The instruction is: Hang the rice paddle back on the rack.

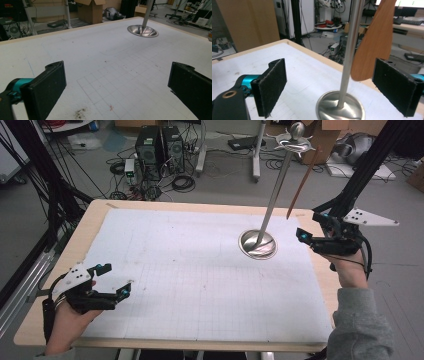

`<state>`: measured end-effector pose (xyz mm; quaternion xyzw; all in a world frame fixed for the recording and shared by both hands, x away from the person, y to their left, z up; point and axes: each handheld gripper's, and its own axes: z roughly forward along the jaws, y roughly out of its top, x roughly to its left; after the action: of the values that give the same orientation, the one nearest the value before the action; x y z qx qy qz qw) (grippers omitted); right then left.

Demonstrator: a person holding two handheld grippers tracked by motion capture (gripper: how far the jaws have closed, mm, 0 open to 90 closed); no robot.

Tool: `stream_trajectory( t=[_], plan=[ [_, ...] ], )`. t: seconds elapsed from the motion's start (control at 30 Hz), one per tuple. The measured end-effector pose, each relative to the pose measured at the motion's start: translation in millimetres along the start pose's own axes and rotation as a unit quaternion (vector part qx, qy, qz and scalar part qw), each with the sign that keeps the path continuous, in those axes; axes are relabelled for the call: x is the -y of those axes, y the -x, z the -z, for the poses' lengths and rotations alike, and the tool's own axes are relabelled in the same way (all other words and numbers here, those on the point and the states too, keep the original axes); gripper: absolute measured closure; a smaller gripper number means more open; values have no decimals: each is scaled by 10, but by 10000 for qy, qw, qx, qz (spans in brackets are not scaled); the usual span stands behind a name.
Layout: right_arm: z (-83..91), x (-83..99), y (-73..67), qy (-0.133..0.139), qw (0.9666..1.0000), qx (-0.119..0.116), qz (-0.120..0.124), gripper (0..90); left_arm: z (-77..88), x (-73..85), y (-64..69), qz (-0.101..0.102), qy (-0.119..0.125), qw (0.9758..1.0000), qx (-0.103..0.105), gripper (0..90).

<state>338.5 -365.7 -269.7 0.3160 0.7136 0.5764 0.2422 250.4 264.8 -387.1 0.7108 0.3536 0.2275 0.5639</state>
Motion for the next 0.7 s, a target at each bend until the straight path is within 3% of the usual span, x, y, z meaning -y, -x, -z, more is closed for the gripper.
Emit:
stream_trajectory(
  t=[0.27, 0.53, 0.7],
  plan=[
    [15, 210, -171, -76, 9998, -185, -31, 111, 5, 5, -14, -1, -17, 10000, -10, 21],
    [3, 429, -345, -255, 9995, -157, 62, 109, 7, -2, -7, 15, 19, 10000, -17, 21],
    [17, 565, -414, -284, 9994, -172, -2, 110, 10, 1, -24, 6, 3, 10000, -17, 21]
  ],
)
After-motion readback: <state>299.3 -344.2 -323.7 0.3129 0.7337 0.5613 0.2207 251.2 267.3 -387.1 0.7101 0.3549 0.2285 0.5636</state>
